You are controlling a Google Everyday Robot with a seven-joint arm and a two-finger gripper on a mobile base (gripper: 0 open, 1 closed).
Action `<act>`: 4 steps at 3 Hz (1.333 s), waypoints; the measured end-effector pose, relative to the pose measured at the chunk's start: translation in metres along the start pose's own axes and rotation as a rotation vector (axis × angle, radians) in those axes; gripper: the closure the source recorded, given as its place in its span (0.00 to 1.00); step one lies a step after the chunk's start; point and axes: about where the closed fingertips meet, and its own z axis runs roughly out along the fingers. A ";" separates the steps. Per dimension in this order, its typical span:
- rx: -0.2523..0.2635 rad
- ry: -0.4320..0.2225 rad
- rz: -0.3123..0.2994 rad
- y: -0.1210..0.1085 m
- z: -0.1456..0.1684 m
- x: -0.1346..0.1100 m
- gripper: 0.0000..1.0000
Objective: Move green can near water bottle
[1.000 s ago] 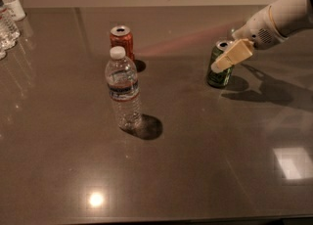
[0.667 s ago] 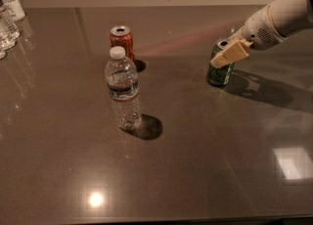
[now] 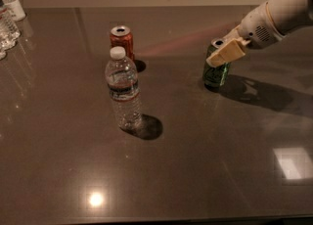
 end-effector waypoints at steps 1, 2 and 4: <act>-0.065 -0.033 -0.040 0.025 0.005 -0.021 1.00; -0.137 -0.064 -0.104 0.054 0.016 -0.045 1.00; -0.244 -0.069 -0.221 0.110 0.041 -0.077 1.00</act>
Offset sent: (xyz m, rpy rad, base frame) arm -0.0420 0.1043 0.0265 0.1012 -0.0085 0.2783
